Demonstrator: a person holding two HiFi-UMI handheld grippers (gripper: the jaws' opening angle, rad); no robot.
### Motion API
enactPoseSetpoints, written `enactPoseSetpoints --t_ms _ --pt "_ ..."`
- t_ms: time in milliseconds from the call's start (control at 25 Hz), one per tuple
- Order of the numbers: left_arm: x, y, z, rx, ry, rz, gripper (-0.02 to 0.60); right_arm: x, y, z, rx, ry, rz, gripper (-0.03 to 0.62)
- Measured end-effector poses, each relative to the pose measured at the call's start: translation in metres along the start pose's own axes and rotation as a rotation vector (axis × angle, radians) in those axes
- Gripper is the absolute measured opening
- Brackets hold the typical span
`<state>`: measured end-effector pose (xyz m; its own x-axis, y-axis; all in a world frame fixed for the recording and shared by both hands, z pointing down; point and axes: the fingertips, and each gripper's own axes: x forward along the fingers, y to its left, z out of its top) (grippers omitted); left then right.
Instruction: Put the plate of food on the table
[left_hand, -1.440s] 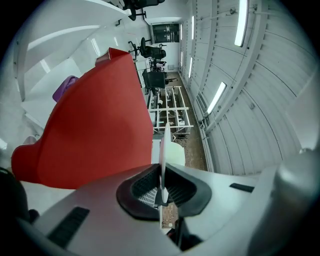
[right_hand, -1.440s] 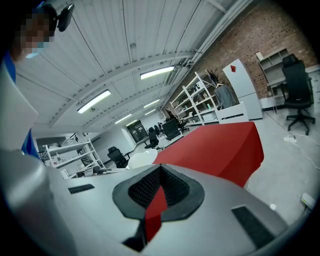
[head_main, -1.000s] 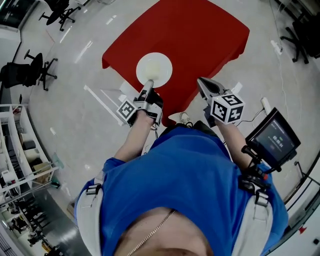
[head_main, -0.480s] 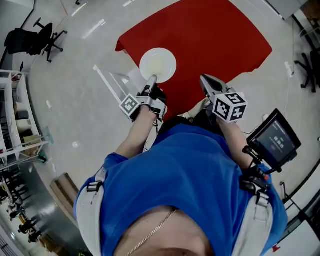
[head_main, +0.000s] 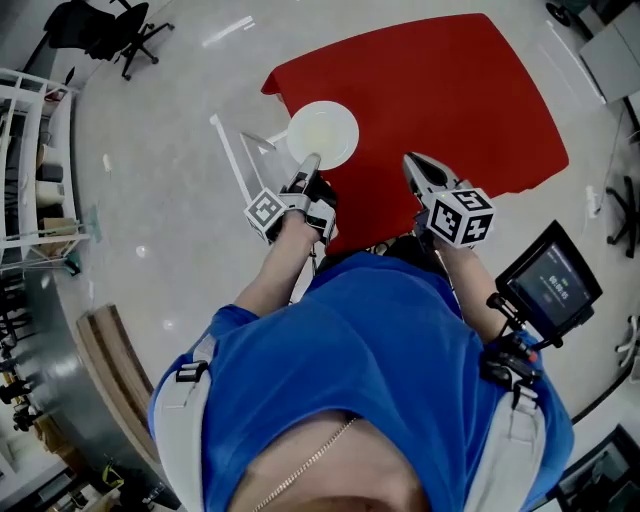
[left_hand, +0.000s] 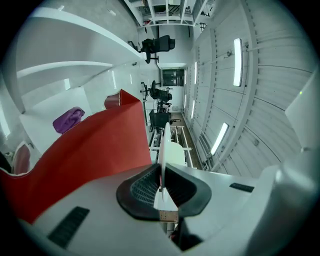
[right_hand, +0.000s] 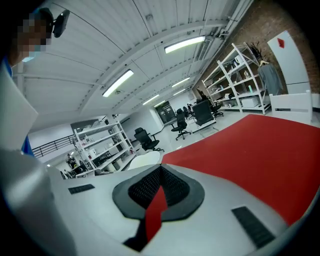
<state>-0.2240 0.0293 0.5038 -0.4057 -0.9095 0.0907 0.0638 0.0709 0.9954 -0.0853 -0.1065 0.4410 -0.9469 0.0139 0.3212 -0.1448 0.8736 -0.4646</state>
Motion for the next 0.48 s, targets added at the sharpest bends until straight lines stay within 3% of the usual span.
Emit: enactPoseSetpoints --t_ms 240,480 --pt "0.043 0.0 0.02 0.0 -0.096 0.026 0.021 0.044 -0.034 0.038 -0.026 0.05 0.078 0.002" --pt "0.024 0.007 0.016 -0.007 -0.149 0.043 0.021 0.044 -0.03 0.026 -0.034 0.092 0.118 0.002"
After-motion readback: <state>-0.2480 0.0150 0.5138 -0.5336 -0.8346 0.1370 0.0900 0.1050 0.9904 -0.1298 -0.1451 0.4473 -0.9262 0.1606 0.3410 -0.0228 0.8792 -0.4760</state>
